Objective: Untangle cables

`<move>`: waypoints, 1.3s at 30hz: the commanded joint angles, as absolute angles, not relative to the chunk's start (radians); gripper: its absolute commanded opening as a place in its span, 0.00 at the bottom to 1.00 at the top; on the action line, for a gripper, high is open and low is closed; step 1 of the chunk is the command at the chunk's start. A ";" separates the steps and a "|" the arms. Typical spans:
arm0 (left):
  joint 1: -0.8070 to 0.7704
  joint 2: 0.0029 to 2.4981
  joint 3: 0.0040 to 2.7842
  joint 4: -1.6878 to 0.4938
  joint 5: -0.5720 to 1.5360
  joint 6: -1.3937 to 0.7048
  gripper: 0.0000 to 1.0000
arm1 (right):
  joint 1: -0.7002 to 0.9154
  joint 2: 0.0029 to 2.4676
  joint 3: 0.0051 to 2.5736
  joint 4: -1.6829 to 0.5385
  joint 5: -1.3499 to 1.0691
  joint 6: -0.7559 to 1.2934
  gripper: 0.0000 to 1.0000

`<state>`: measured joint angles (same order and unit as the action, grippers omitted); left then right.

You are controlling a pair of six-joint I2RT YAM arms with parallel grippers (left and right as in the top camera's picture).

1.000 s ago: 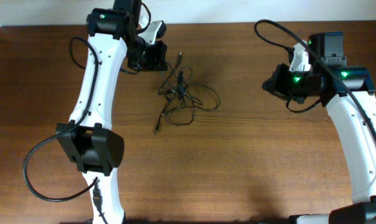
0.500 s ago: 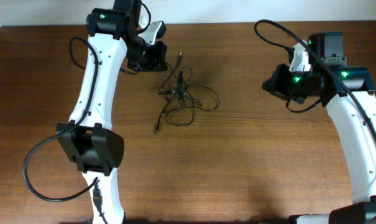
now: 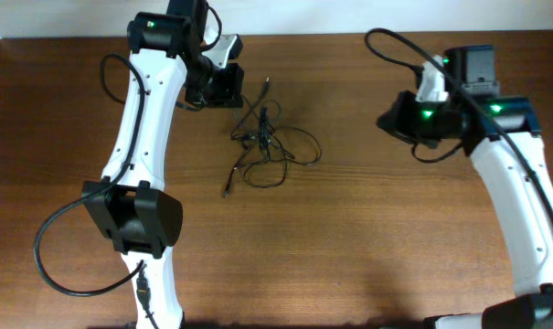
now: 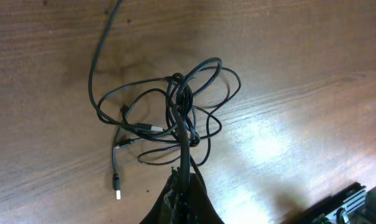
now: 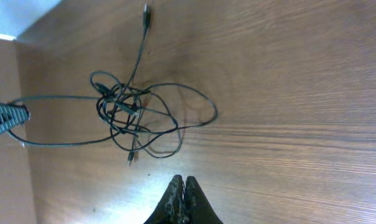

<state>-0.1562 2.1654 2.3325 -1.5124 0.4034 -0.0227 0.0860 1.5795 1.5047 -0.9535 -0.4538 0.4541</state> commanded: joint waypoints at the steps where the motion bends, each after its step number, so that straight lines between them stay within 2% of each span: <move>1: -0.159 2.139 2.338 -1.560 0.425 -0.059 0.00 | 0.186 1.652 1.502 -0.835 -0.505 0.540 0.24; 2: -0.159 2.139 2.338 -1.584 0.504 -0.059 0.00 | 0.220 1.676 1.502 -0.774 -0.530 0.575 0.41; 3: -0.154 2.139 2.338 -1.589 0.581 -0.046 0.00 | 0.256 1.703 1.502 -0.715 -0.531 0.626 0.70; 4: -0.154 2.138 2.338 -1.591 0.679 -0.004 0.00 | 0.284 1.731 1.502 -0.666 -0.530 0.670 0.77; 6: -0.149 2.138 2.338 -1.589 0.774 -0.002 0.00 | 0.321 1.782 1.502 -0.608 -0.532 0.738 0.77; 11: -0.123 2.138 2.338 -1.527 1.055 -0.002 0.00 | 0.372 1.872 1.502 -0.524 -0.563 0.784 0.65; 15: -0.116 2.138 2.338 -1.508 1.085 -0.003 0.00 | 0.393 1.888 1.502 -0.527 -0.542 0.787 0.54; 17: -0.108 2.138 2.338 -1.501 1.121 -0.003 0.00 | 0.414 1.888 1.502 -0.527 -0.514 0.788 0.45; 18: -0.106 2.138 2.338 -1.497 1.122 -0.003 0.00 | 0.419 1.888 1.502 -0.527 -0.493 0.790 0.38; 19: -0.092 2.138 2.338 -1.496 1.106 -0.002 0.00 | 0.403 1.888 1.502 -0.534 -0.485 0.792 0.13; 20: -0.072 2.138 2.338 -1.496 1.050 -0.002 0.00 | 0.388 1.887 1.502 -0.543 -0.487 0.791 0.04; 22: -0.031 2.138 2.338 -1.496 0.826 -0.003 0.00 | 0.355 1.871 1.503 -0.548 -0.562 0.731 0.04; 24: 0.003 2.139 2.338 -1.497 0.480 -0.014 0.00 | 0.333 1.833 1.504 -0.556 -0.638 0.680 0.04; 27: 0.019 2.139 2.338 -1.497 0.108 -0.017 0.00 | 0.303 1.736 1.504 -0.612 -0.651 0.616 0.04; 29: 0.034 2.139 2.338 -1.497 -0.065 -0.086 0.04 | 0.245 1.648 1.505 -0.702 -0.651 0.571 0.04; 31: 0.065 2.139 2.338 -1.497 -0.131 -0.087 0.06 | 0.195 1.591 1.505 -0.788 -0.651 0.538 0.04; 35: 0.139 2.139 2.338 -1.504 -0.139 -0.090 0.05 | 0.054 1.547 1.505 -0.915 -0.651 0.447 0.04; 39: 0.186 2.139 2.338 -1.499 -0.139 -0.090 0.02 | -0.160 1.547 1.505 -1.022 -0.622 0.341 0.04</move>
